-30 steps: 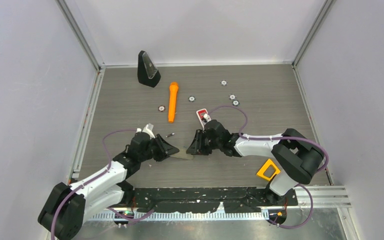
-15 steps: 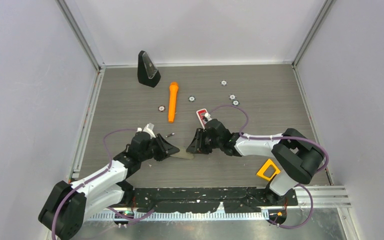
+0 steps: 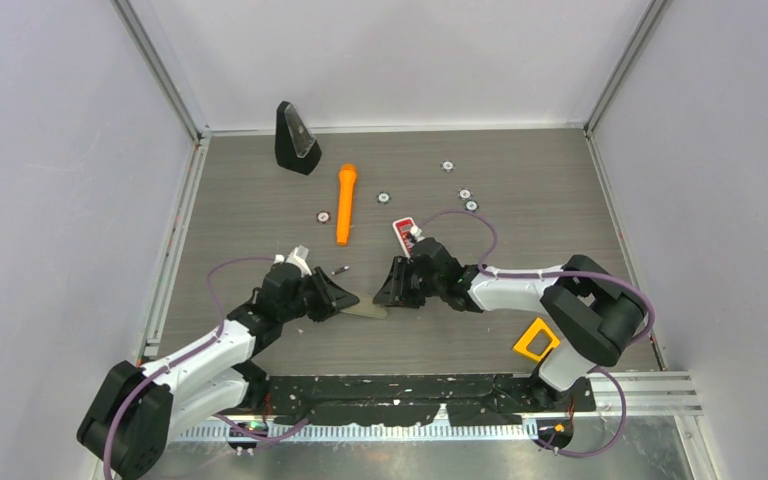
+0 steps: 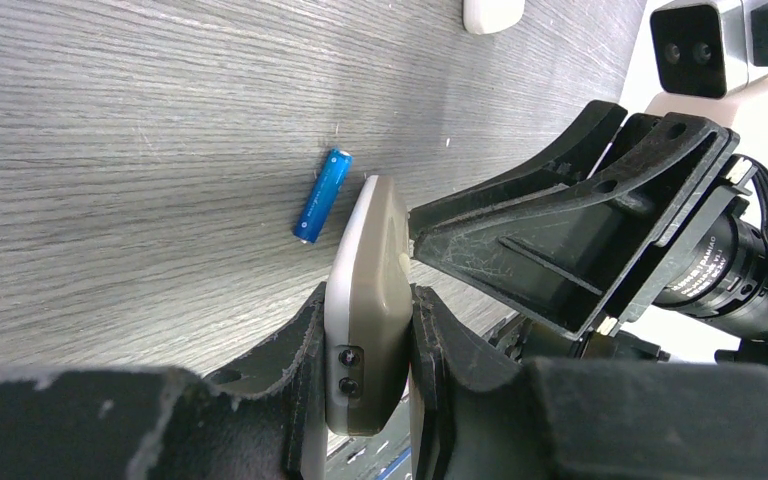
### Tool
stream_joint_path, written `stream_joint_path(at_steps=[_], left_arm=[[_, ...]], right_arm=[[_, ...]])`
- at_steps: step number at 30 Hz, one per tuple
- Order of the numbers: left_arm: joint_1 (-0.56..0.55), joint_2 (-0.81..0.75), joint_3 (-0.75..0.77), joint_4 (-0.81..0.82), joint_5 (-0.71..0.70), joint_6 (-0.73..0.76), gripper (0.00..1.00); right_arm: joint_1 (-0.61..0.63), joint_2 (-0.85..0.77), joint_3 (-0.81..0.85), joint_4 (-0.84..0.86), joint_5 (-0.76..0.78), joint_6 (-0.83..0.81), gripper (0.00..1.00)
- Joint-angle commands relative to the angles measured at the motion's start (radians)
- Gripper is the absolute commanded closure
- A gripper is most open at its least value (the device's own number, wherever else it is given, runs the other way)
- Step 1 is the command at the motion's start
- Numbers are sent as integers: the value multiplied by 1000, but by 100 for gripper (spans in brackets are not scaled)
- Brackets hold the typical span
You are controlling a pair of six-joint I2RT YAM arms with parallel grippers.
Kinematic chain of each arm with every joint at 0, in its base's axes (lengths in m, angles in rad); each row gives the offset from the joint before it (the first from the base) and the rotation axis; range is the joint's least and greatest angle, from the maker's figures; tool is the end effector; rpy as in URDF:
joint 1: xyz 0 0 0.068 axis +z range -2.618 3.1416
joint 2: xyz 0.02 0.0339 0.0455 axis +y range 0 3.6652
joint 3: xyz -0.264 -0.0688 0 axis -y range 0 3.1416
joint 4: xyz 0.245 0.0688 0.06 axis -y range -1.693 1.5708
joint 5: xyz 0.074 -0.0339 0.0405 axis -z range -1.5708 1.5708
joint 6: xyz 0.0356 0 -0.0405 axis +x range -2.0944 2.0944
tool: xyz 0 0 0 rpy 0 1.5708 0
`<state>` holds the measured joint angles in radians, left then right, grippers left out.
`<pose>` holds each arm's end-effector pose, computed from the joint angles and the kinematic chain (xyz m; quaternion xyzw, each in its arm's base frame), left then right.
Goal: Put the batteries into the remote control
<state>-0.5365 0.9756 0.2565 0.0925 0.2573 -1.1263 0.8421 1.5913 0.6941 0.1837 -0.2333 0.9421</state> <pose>0.1532 -0.1017 0.1523 -0.2009 0.8621 -0.4102 0.2195 0.1985 0.2347 0.1523 -0.0032 0.9046 0.3878 0.1768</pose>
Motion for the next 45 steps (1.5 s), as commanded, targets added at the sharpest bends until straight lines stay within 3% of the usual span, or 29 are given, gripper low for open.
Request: stream_joint_path(at_steps=[1, 20, 32, 45], left_arm=[[-4, 40, -26, -193, -79, 71, 100], [-3, 69, -13, -192, -77, 70, 100], [-4, 83, 0, -200, -85, 74, 100], [-5, 91, 5, -203, -97, 75, 100]], right_arm=[[-3, 20, 25, 52, -11, 4, 59], [-5, 9, 6, 117, -56, 31, 59], [-5, -31, -11, 134, -58, 26, 52], [-9, -45, -3, 44, -6, -2, 48]])
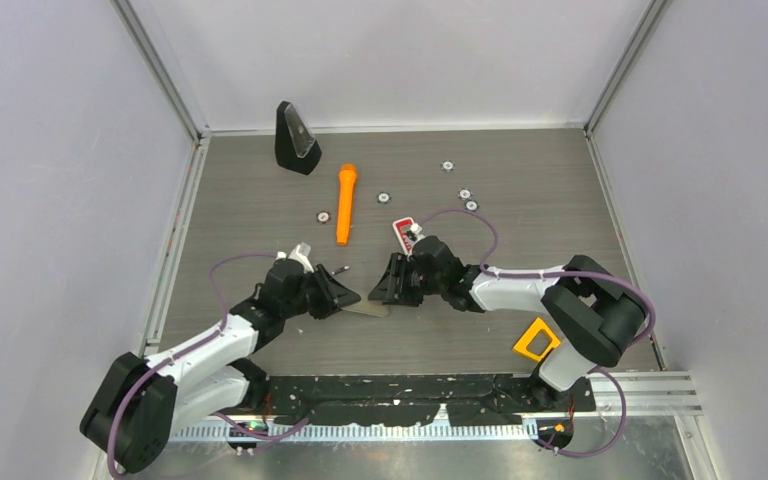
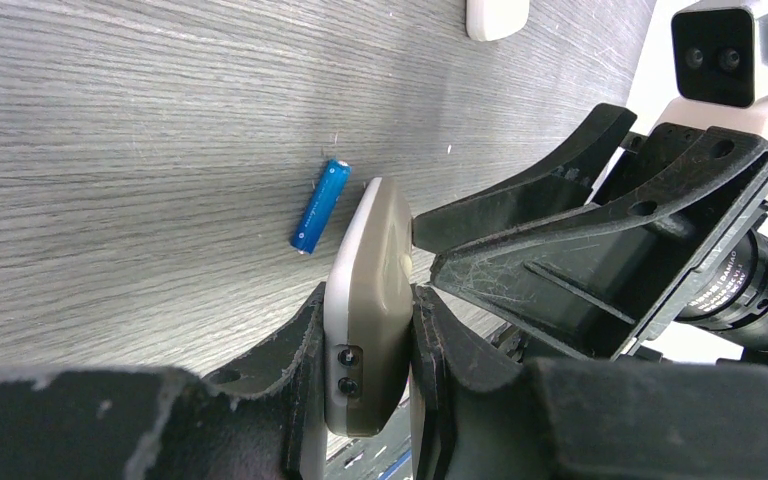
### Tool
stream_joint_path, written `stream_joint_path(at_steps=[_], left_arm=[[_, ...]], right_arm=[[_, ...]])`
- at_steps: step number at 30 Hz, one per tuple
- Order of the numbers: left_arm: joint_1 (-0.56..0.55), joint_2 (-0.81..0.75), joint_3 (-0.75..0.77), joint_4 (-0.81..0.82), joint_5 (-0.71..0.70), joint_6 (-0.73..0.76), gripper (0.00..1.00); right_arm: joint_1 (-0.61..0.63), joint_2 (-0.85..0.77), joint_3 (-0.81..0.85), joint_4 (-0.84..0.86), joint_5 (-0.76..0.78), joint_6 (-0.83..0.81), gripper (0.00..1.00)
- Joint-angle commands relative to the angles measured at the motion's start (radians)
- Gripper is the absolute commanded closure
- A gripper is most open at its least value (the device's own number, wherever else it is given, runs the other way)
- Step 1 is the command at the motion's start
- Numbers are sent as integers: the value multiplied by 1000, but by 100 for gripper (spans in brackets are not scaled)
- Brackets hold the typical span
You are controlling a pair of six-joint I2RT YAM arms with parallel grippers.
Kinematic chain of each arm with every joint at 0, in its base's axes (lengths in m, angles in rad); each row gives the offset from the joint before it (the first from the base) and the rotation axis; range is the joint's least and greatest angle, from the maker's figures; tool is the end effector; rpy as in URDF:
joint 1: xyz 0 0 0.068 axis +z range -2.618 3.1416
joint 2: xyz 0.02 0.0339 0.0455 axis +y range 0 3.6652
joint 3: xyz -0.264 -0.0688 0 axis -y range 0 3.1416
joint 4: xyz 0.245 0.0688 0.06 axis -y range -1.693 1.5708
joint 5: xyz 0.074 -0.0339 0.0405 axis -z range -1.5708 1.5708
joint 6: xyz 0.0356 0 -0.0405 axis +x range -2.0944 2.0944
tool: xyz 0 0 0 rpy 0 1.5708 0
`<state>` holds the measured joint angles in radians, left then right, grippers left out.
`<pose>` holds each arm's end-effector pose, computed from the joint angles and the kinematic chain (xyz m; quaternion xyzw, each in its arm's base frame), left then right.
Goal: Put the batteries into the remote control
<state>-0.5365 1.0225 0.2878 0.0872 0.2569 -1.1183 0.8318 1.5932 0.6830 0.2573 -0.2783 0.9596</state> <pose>0.1595 -0.1053 0.1537 -0.2000 0.8670 -0.4028 0.2145 0.2013 0.2354 0.1550 -0.0046 0.8900 0.4202 0.1771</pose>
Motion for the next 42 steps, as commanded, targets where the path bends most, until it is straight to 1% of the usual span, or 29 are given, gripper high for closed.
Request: stream_joint_path(at_steps=[1, 8, 12, 23, 31, 36, 42], left_arm=[[-5, 47, -26, -197, -98, 66, 100], [-5, 65, -16, -187, -91, 66, 100], [-5, 68, -17, -184, -90, 67, 100], [-5, 82, -37, -130, -64, 98, 100], [-4, 84, -37, -113, -59, 96, 100], [-5, 105, -31, -108, -43, 87, 100], [-5, 137, -34, -93, -23, 73, 100]], right_arm=[[1, -51, 9, -36, 40, -22, 47], [0, -31, 19, -36, 26, -27, 45], [-2, -7, 24, -9, 7, -26, 45], [-15, 45, 54, 14, -37, -24, 46], [-16, 86, 36, 36, -57, -13, 46], [-16, 114, 26, 73, -83, 4, 46], [-14, 156, 10, 175, -153, 41, 46]])
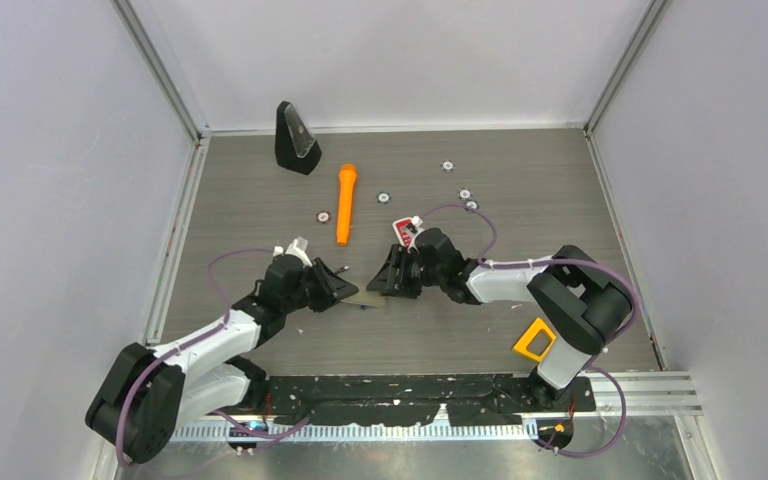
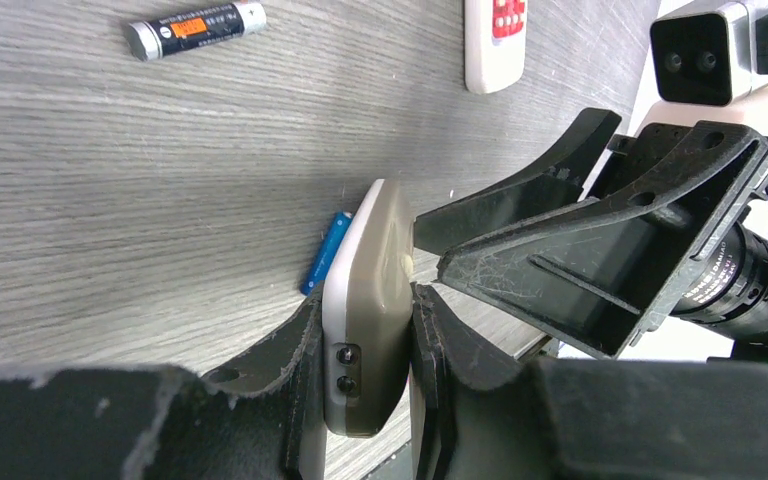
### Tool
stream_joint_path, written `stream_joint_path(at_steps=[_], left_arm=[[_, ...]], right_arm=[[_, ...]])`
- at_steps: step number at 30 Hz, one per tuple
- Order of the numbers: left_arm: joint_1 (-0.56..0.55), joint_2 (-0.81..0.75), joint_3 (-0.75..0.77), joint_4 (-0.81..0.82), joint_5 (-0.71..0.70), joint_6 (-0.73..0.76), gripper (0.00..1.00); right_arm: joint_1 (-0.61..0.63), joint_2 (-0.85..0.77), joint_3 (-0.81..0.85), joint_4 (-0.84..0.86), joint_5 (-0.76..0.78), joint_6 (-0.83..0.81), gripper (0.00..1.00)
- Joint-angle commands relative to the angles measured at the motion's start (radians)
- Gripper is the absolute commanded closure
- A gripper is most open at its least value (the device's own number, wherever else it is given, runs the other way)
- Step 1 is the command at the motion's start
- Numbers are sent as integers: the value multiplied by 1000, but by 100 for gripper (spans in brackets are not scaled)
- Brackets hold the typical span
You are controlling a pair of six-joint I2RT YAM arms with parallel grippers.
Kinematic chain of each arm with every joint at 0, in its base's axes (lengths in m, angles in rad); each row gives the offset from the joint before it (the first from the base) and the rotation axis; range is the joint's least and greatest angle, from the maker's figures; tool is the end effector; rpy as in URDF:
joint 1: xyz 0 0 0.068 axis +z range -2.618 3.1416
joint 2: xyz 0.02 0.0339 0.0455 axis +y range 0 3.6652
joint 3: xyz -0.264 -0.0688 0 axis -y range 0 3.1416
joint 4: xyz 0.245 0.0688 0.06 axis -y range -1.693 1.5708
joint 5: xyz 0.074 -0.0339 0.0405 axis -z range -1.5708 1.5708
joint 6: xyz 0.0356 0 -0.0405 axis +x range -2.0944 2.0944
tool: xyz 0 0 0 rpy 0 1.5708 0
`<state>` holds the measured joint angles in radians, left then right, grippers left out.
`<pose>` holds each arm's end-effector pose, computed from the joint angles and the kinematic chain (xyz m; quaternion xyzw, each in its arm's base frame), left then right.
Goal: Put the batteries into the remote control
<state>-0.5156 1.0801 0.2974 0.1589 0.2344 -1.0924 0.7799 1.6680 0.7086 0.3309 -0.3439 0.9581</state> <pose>0.1697 -0.1057 0.1527 -0.2003 0.8625 -0.3983 0.2393 0.2207 0.2352 0.1469 0.0008 0.8813 0.4400 0.1723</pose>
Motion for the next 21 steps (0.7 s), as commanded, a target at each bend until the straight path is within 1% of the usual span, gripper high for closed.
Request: stream_joint_path(at_steps=[1, 4, 5, 9, 14, 21], left_arm=[[-25, 84, -45, -146, 3, 46, 100], [-27, 93, -51, -128, 7, 37, 100], [-26, 97, -54, -121, 10, 35, 100], [-27, 108, -61, -103, 19, 28, 100], [-28, 113, -62, -106, 16, 25, 100], [-30, 78, -60, -180, -32, 21, 100]], right_arm=[[38, 93, -20, 140, -97, 49, 46], [38, 115, -38, 241, -157, 101, 46], [40, 129, -42, 307, -182, 128, 47], [44, 161, -56, 448, -229, 185, 48], [53, 182, -57, 545, -250, 214, 49], [54, 182, -73, 786, -282, 300, 49]])
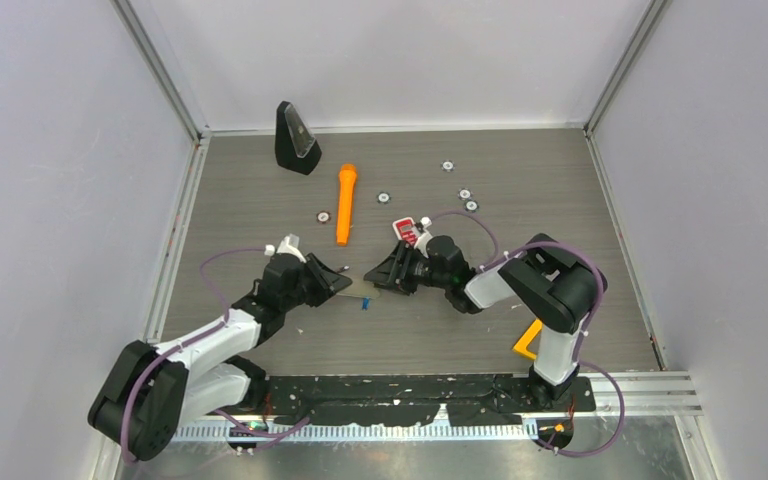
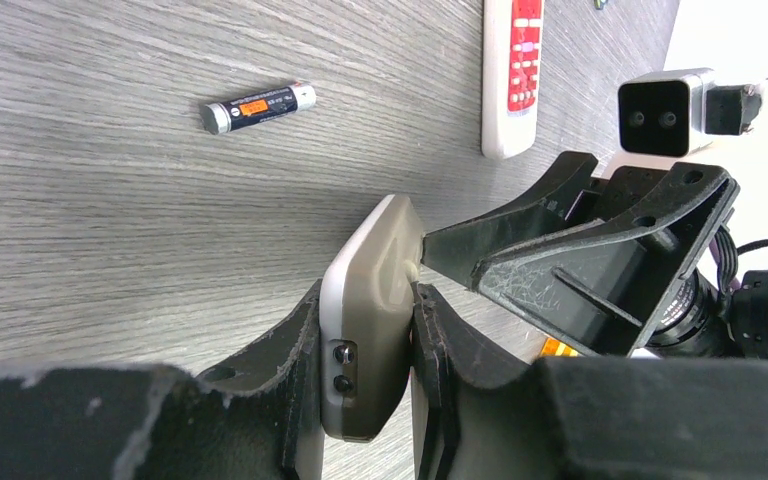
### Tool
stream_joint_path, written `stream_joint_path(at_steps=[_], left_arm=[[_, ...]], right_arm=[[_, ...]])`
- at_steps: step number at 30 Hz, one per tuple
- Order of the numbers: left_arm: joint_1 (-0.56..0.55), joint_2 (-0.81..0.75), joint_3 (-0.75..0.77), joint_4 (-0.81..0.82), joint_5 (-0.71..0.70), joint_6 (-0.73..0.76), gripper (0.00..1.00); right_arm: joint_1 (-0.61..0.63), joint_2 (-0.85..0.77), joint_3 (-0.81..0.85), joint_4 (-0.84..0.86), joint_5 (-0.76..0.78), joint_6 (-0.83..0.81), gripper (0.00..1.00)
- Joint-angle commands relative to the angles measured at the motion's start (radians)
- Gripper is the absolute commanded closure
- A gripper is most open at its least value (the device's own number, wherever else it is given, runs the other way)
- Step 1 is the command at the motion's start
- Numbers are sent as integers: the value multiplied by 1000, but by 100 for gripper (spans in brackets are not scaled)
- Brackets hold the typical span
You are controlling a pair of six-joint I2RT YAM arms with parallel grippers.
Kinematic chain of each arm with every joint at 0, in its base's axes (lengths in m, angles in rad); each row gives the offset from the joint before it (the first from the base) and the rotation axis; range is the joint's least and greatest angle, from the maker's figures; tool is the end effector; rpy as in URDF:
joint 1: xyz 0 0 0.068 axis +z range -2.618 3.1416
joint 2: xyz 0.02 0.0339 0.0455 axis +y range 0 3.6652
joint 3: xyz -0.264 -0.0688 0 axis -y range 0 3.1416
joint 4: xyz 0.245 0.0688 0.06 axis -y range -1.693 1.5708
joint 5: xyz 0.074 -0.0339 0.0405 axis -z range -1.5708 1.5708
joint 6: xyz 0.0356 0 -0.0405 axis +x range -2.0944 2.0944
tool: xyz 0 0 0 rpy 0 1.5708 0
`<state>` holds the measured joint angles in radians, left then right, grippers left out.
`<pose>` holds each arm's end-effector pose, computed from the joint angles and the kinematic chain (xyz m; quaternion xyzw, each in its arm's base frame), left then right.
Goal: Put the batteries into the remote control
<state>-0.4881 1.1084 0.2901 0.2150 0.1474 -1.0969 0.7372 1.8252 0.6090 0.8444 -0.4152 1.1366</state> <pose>0.1772 -0.1000 0.1500 -0.2319 0.8525 -0.3761 0.2792 0.2325 0.2305 0.1214 0.0463 0.8149 0.5456 0.1899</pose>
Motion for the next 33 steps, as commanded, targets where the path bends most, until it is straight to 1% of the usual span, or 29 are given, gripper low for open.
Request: stream_joint_path(at_steps=[1, 3, 5, 10, 19, 22, 24, 26, 28, 29, 30, 31, 32, 33], left_arm=[[-57, 40, -50, -258, 45, 27, 100], [-58, 21, -44, -299, 20, 29, 100], [-57, 4, -37, -345, -4, 33, 100], [-58, -31, -32, -405, -43, 35, 100], [-59, -47, -23, -438, -65, 35, 100], [-58, -61, -22, -449, -71, 40, 100], [-58, -68, -18, -457, -74, 45, 100], [-58, -80, -16, -464, -78, 51, 100], [-58, -90, -11, -468, -78, 61, 100], [-58, -96, -9, -471, -78, 70, 100], [-58, -101, -7, -466, -74, 81, 100], [-57, -108, -3, -464, -70, 91, 100], [-58, -114, 3, -465, -71, 101, 100], [-58, -121, 8, -465, -70, 112, 100]], right_arm=[[95, 19, 25, 315, -210, 136, 49], [92, 4, 22, 364, -208, 150, 49], [89, -19, 16, 377, -197, 147, 49], [79, -99, -1, 311, -164, 93, 49], [71, -148, -20, 327, -149, 91, 49], [63, -165, -38, 271, -128, 68, 49], [51, -194, -57, 197, -101, 34, 49], [33, -241, -75, 84, -63, -19, 48], [12, -306, -76, -82, 1, -96, 47], [3, -355, -70, -222, 59, -153, 47], [-1, -380, -54, -297, 92, -182, 46], [-4, -429, -45, -438, 170, -233, 45], [-6, -450, -25, -501, 209, -253, 44], [-8, -492, -16, -606, 280, -291, 43]])
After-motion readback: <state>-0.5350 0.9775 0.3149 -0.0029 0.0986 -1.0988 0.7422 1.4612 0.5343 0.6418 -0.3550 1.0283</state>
